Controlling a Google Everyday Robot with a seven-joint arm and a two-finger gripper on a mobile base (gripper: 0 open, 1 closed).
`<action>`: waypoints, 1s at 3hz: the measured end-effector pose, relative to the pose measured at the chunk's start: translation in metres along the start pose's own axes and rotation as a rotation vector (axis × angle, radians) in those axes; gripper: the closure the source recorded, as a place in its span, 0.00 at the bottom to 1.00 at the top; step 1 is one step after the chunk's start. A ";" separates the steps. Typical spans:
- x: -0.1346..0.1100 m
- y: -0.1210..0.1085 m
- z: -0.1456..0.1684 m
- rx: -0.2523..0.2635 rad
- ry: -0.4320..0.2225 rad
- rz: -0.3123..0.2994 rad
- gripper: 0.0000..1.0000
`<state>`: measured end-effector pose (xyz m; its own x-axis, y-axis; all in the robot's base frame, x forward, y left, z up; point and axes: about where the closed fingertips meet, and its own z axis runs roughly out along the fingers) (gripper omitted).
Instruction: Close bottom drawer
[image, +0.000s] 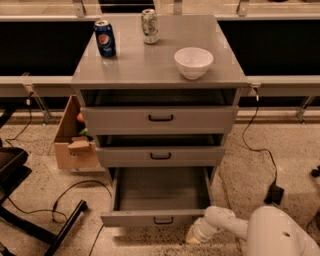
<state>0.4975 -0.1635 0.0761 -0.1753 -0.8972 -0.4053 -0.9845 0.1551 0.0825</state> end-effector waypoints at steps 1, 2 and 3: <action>-0.018 -0.036 -0.006 0.037 -0.024 -0.031 1.00; -0.018 -0.037 -0.006 0.039 -0.025 -0.031 1.00; -0.022 -0.078 -0.012 0.068 -0.038 -0.028 1.00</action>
Offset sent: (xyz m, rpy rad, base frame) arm 0.1871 0.0119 0.0342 0.0816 -0.1943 0.0068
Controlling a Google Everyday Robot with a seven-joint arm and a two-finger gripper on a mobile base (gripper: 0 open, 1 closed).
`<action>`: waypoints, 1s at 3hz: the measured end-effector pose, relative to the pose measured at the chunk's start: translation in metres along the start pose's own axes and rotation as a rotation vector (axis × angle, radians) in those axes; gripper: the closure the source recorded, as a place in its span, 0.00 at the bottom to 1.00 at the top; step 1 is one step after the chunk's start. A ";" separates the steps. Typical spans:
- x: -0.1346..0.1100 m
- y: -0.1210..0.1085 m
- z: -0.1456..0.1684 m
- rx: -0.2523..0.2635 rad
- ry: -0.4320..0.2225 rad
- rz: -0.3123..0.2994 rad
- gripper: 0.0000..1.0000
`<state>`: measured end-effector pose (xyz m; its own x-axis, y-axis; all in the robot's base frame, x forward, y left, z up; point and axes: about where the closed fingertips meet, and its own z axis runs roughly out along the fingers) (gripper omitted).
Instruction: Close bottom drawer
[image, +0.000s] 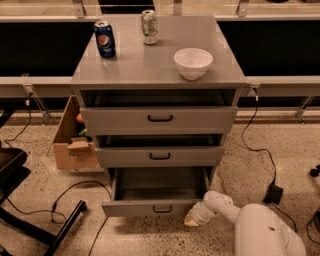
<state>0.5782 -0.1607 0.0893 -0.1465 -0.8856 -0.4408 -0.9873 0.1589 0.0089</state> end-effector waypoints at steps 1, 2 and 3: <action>0.000 -0.004 -0.001 0.005 0.000 0.001 1.00; 0.004 -0.042 -0.017 0.052 0.010 0.012 1.00; 0.006 -0.055 -0.026 0.076 0.016 0.017 1.00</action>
Offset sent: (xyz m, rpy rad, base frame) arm 0.1390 -0.0671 0.0463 -0.0600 -0.1363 -0.1172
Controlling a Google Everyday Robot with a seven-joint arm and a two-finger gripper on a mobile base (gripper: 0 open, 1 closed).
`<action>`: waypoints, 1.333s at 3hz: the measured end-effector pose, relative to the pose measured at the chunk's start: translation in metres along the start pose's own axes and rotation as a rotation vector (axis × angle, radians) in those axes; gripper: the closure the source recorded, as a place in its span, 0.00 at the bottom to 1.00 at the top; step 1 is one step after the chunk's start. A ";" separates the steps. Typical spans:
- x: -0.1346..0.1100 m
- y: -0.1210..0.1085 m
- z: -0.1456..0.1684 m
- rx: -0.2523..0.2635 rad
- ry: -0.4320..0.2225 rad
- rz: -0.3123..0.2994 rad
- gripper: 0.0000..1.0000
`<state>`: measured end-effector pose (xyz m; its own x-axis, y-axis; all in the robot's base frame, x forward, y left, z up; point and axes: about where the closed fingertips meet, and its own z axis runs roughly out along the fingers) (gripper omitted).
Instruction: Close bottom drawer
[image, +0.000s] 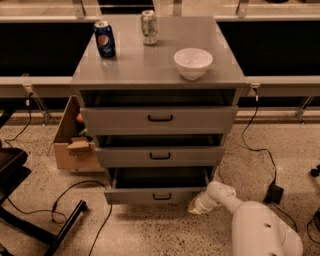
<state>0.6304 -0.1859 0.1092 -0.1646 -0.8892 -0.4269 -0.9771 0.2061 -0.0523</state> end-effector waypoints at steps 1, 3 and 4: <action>0.004 -0.034 -0.028 0.078 0.017 0.022 1.00; 0.001 -0.039 -0.021 0.091 -0.011 0.004 1.00; -0.010 -0.040 0.005 0.078 -0.069 -0.033 1.00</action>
Offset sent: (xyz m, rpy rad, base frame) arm 0.0231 -0.0188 0.0205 -0.0227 -0.0460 -0.0441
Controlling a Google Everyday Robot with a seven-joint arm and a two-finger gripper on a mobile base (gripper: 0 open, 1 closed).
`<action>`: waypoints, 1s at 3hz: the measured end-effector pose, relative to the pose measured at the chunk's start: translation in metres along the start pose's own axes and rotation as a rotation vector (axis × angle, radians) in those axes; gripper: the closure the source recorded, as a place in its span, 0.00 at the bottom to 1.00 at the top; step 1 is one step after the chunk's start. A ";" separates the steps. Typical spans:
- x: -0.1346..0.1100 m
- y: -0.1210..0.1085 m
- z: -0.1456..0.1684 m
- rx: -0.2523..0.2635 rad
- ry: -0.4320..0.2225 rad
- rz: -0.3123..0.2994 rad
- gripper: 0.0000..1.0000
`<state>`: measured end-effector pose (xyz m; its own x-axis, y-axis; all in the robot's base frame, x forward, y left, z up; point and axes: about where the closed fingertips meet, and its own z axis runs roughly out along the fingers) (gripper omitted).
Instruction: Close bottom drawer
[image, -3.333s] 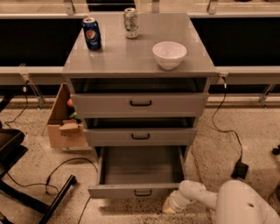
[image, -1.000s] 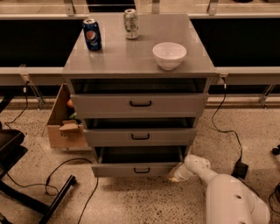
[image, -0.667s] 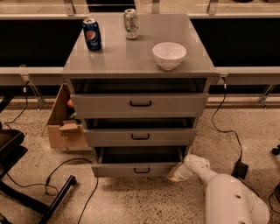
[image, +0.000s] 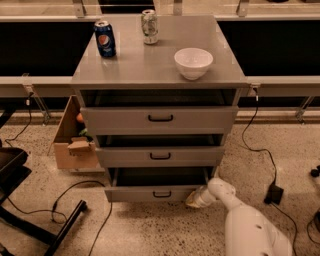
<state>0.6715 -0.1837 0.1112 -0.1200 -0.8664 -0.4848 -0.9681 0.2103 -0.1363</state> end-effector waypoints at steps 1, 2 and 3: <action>-0.001 0.000 0.004 -0.002 -0.008 -0.010 1.00; 0.001 -0.022 0.000 0.036 -0.012 -0.031 1.00; 0.001 -0.031 -0.002 0.054 -0.014 -0.041 1.00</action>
Offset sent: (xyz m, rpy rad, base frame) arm 0.1701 -0.0703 0.0260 -0.0280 -0.3073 0.0128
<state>0.7008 -0.1921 0.1163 -0.0765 -0.8683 -0.4901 -0.9589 0.1988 -0.2026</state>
